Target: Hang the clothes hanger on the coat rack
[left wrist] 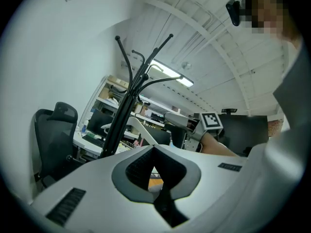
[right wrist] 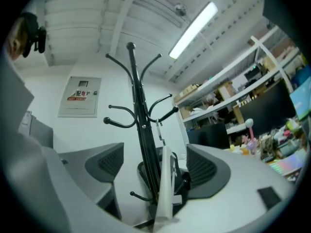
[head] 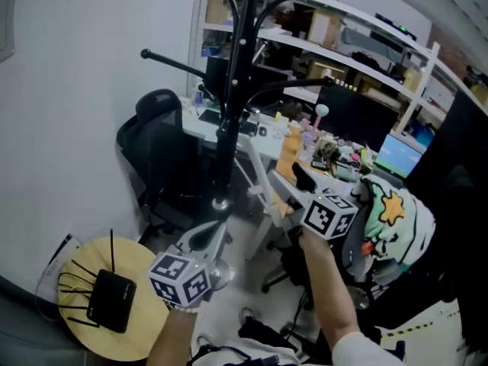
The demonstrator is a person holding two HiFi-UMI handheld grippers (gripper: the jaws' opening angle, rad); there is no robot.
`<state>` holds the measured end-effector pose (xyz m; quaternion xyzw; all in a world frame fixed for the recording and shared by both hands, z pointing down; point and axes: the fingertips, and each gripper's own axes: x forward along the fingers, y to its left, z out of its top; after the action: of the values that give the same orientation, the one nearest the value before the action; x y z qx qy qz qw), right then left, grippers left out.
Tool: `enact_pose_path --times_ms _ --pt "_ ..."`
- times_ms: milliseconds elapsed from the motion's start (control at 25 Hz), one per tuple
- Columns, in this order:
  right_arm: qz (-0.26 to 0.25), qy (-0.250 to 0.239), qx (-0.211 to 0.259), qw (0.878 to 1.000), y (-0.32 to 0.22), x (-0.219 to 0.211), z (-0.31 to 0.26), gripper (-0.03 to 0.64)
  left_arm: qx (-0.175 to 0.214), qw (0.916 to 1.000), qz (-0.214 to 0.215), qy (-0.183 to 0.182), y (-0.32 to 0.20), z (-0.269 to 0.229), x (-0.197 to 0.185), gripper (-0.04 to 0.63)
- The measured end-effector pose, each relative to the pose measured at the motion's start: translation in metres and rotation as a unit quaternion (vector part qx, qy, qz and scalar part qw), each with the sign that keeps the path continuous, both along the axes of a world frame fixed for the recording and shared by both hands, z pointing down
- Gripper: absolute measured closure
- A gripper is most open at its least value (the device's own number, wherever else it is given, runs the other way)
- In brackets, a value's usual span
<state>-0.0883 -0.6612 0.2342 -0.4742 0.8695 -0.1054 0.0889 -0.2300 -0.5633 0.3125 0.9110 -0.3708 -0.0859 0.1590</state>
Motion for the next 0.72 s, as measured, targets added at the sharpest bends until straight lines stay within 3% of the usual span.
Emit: enact_pose_path --times_ms 200,320,440,560,720 --pt "-0.014 -0.014 0.015 1.000 0.060 0.004 -0.006 0.228 0.006 0.9999 -0.009 0.010 0.019 0.011 -0.002 0.597" --pt "-0.018 -0.011 0.025 0.999 0.090 0.003 -0.010 0.286 0.006 0.9995 -0.021 0.021 0.030 0.013 -0.002 0.598" --pt "-0.029 -0.008 0.034 0.999 0.114 -0.001 -0.015 0.352 0.004 0.9996 -0.025 0.010 0.043 0.015 0.007 0.598" --pt "-0.043 -0.044 0.009 0.998 0.131 0.009 0.000 0.379 -0.003 0.9994 -0.036 -0.001 0.058 0.018 0.022 0.598" --pt "-0.069 -0.074 -0.017 0.995 0.149 0.017 0.012 0.472 -0.017 0.9982 -0.056 -0.013 0.073 0.015 0.038 0.598"
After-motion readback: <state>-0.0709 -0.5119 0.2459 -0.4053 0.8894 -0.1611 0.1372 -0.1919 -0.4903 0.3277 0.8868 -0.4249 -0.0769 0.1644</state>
